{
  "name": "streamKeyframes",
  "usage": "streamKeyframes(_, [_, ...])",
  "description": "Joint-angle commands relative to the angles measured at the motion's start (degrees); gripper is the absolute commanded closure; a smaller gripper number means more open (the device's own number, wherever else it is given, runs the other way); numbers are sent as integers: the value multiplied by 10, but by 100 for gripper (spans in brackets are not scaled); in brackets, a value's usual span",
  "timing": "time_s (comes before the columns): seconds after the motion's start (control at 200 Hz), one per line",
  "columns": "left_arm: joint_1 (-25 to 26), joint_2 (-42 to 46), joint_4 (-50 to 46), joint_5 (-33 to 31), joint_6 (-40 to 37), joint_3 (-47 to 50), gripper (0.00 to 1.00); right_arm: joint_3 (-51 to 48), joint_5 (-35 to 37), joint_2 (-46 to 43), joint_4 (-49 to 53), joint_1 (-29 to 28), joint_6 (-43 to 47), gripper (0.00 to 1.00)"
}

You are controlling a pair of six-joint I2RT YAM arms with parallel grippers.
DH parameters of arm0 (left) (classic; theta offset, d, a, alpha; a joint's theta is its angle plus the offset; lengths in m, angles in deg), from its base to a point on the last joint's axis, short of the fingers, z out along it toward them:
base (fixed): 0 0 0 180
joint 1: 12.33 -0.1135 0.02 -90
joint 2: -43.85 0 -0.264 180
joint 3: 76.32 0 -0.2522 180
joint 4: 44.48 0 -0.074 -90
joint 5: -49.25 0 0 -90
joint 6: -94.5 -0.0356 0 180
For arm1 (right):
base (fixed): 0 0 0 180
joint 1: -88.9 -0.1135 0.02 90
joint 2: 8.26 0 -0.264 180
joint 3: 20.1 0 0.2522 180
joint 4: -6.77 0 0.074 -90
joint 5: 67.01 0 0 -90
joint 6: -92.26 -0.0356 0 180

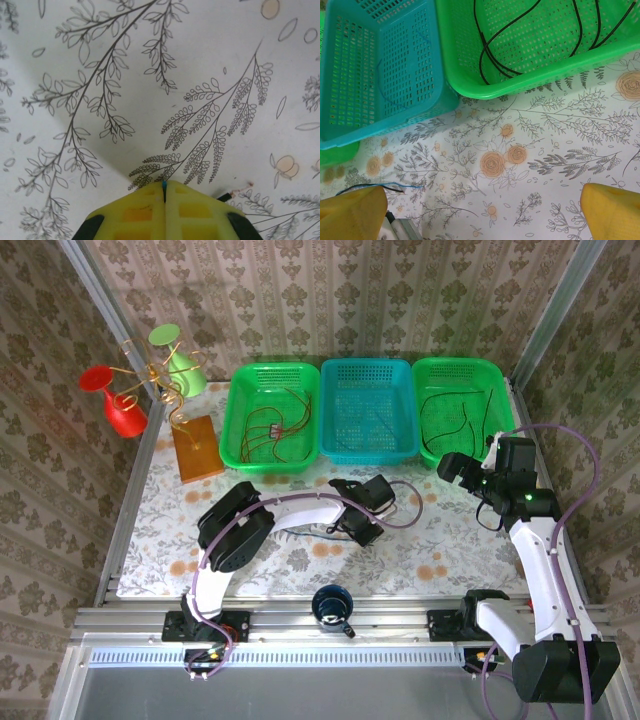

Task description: Untangle the cables

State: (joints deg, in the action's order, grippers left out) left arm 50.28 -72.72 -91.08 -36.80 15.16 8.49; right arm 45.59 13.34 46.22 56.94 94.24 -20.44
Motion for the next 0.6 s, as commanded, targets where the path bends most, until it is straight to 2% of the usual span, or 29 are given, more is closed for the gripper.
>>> streamKeyframes(0.0, [4,12,-15,-28,-3,-15,100,8,1,-5,-5,-2,3,0])
streamKeyframes(0.155, [-10,90,-17,-98,-5,-18,100,-2,-30,-24,-32,-2,-2,0])
streamKeyframes(0.235, [-28,148,6,-111,6,-5,100,-12,-57,-40,-53,-1,-9,0])
streamKeyframes(0.415, [-86,276,117,-60,77,52,100,-69,-152,-85,-176,-1,-51,0])
streamKeyframes(0.515, [-116,326,175,-27,119,76,100,-138,-218,-119,-323,-3,-99,0])
streamKeyframes(0.595, [-140,354,203,7,146,88,100,-186,-239,-143,-438,-17,-139,0])
